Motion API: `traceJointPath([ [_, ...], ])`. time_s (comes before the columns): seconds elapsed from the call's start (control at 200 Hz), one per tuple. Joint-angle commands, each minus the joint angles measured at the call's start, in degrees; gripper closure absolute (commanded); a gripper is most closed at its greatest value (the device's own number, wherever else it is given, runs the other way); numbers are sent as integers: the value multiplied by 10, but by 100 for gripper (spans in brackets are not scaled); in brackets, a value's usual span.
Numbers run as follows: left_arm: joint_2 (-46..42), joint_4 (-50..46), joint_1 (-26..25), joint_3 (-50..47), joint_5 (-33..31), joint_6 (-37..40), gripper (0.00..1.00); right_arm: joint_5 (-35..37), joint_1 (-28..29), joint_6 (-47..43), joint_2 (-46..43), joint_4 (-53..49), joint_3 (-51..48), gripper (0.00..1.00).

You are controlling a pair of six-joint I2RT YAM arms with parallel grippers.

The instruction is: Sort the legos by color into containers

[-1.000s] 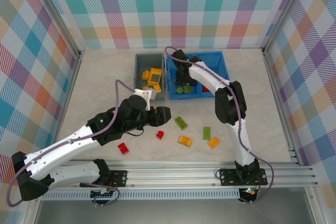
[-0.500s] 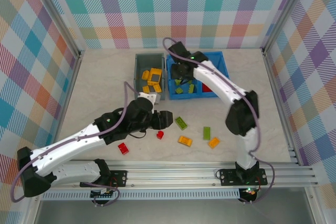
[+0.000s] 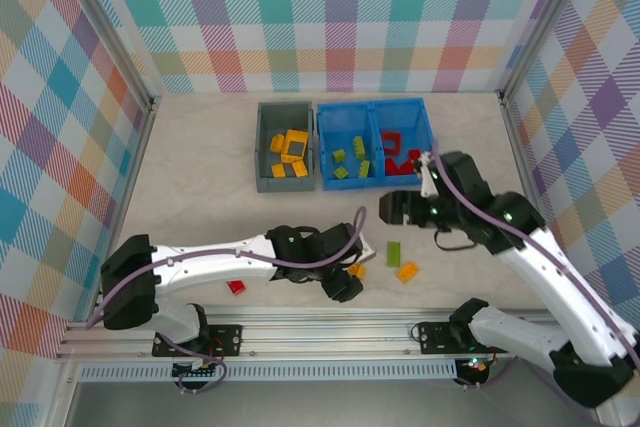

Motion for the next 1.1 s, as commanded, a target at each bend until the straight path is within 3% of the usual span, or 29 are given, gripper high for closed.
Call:
traceJointPath([
  [0.0, 12, -6, 0, 12, 31, 205, 30, -74, 2, 34, -61, -30, -27, 14],
  [0.135, 24, 65, 4, -33, 25, 328, 28, -85, 2, 62, -113, -52, -43, 14],
  [0.355, 96, 94, 31, -10, 51, 413, 28, -70, 2, 93, -157, -76, -55, 13],
  [0.75, 155, 120, 56, 20, 39, 456, 28, -76, 2, 106, -169, -79, -64, 14],
  [1.095, 223, 48, 83, 77, 72, 463, 36, -71, 2, 105, -164, -75, -64, 15],
])
